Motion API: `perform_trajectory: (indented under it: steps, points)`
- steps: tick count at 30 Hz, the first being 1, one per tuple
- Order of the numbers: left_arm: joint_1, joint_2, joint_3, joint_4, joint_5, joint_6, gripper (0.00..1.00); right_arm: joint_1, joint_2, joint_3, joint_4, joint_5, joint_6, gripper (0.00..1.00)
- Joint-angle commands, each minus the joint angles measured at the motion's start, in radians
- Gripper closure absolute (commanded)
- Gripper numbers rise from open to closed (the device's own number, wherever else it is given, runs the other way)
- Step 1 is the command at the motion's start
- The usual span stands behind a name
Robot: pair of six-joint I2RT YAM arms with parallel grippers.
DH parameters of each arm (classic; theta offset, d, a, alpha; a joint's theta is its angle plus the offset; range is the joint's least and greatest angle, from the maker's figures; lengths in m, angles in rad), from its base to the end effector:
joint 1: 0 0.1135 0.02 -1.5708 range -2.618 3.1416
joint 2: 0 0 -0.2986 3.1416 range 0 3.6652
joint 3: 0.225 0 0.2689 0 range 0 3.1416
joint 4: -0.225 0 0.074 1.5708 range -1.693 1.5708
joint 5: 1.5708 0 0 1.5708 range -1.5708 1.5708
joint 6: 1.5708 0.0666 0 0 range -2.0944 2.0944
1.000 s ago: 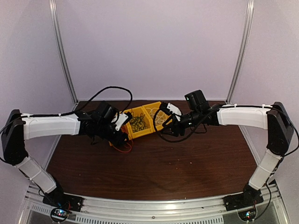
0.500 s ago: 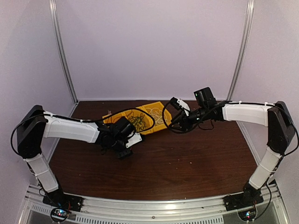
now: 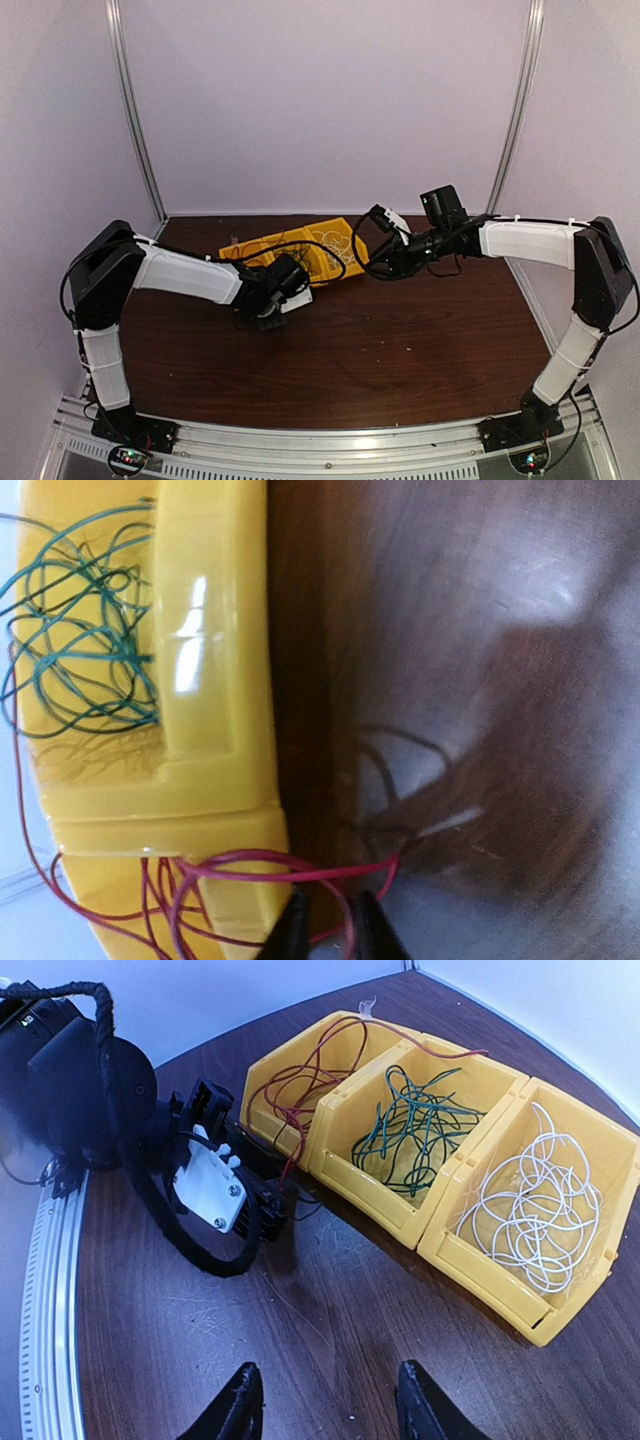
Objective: Untangle the cables
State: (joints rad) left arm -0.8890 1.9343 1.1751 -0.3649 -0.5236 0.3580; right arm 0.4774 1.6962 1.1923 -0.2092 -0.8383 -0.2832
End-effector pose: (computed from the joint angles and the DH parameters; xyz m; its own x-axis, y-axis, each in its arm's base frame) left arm 0.2871 -0.3008 0.1369 -0.3444 0.9059 -0.2466 0.7015 0.4229 0.5737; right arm 0.3374 0.2303 0.2582 -0.3325 -0.3824 -0.8621 -0.9370 0.2382 0.2557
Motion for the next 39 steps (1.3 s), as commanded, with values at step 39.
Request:
perform_trajectory:
  steps: [39]
  points:
    - [0.333,-0.033,0.011,0.354,0.367,-0.629,1.0,-0.01,-0.008,-0.005,0.012,-0.019,0.013,0.53]
